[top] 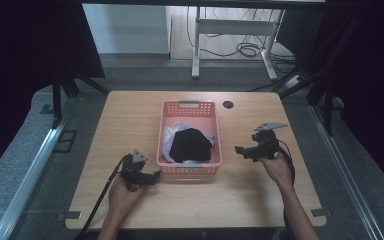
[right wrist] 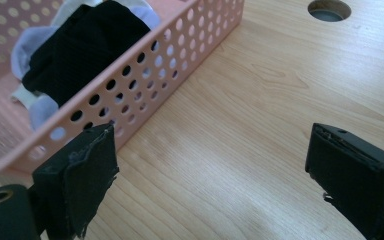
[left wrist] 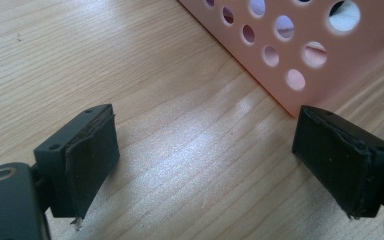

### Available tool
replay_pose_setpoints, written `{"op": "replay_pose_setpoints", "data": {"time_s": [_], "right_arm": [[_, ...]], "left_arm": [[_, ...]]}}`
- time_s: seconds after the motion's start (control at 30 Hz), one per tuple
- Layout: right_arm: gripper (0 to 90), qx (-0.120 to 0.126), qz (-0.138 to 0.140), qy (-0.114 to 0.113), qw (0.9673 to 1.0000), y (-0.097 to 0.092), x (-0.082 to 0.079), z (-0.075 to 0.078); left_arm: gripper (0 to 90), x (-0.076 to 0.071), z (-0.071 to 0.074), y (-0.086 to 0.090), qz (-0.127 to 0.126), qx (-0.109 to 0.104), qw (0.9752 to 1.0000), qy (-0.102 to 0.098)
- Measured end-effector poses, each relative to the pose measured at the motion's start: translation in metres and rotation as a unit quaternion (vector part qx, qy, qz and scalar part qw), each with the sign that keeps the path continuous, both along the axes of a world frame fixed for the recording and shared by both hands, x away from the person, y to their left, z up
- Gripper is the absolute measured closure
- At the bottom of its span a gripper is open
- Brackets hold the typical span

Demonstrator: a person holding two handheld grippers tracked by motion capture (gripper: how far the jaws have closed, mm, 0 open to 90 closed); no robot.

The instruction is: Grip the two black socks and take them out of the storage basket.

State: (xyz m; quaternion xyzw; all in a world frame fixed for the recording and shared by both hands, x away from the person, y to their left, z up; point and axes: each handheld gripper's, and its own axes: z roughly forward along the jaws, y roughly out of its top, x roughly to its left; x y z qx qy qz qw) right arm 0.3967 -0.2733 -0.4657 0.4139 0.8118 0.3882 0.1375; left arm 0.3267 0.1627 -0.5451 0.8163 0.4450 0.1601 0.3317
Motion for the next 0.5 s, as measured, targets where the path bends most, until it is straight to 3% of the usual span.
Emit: {"op": "replay_pose_setpoints", "data": {"time_s": [0.5], "right_arm": [[9.0,0.013,0.027,0.0,0.9995,0.024,0.004,0.018]], "left_arm": [[10.7,0.0,0.0,0.0,0.0,0.0,1.0,0.0]]}}
